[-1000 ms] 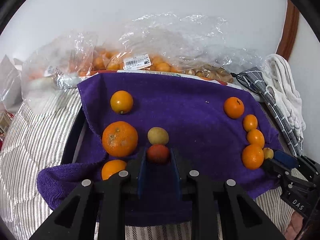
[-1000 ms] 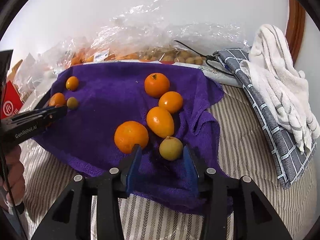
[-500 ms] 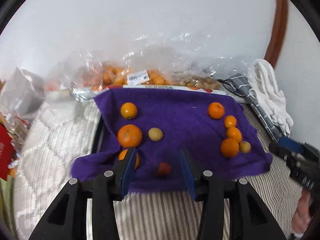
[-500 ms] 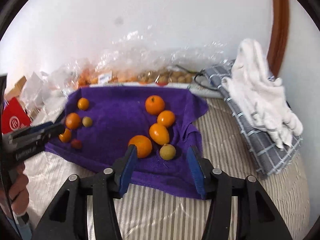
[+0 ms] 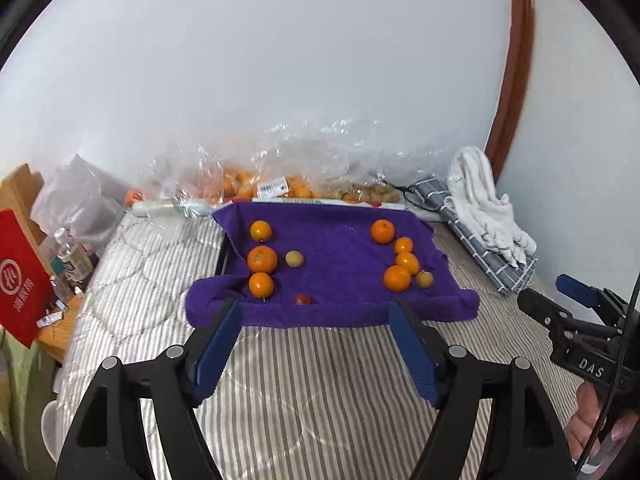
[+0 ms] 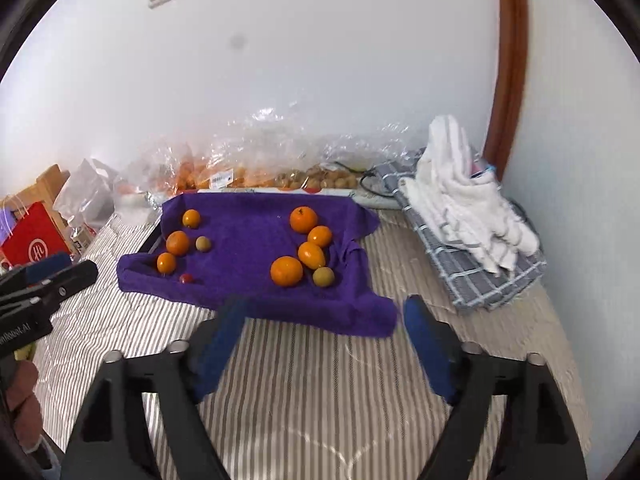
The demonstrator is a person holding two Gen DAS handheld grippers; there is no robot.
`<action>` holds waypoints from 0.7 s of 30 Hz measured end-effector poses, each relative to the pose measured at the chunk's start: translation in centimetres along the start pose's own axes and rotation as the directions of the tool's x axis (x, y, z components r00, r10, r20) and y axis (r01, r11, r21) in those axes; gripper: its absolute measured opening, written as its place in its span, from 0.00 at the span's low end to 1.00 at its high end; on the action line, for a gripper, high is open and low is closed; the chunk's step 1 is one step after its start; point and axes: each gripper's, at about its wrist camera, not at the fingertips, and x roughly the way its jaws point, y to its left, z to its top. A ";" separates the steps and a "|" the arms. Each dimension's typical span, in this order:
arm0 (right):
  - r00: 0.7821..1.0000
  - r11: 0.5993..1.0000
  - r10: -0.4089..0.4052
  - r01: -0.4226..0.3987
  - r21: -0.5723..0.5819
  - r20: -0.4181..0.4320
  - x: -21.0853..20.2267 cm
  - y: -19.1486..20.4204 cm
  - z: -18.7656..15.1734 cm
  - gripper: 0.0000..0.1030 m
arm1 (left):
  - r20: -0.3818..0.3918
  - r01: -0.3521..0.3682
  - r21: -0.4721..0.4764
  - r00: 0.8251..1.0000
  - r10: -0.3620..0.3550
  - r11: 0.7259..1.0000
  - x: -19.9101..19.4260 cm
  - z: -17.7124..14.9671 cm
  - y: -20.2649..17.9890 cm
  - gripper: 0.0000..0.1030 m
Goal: Organize fruits
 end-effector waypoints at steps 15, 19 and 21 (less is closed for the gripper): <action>0.998 0.999 -0.022 0.024 -0.036 0.057 -6.1 0.9 -1.1 0.92 | 0.086 -0.051 0.039 0.995 0.047 0.998 -5.3 -0.8 -1.2 0.76; 0.998 0.999 -0.021 0.023 -0.035 0.059 -6.2 1.1 -1.1 0.92 | 0.091 -0.054 0.034 0.995 0.051 0.998 -5.5 -0.9 -1.0 0.76; 0.998 0.999 -0.017 0.018 -0.030 0.056 -6.1 1.1 -1.1 0.92 | 0.091 -0.055 0.027 0.994 0.053 0.998 -5.5 -0.9 -0.8 0.76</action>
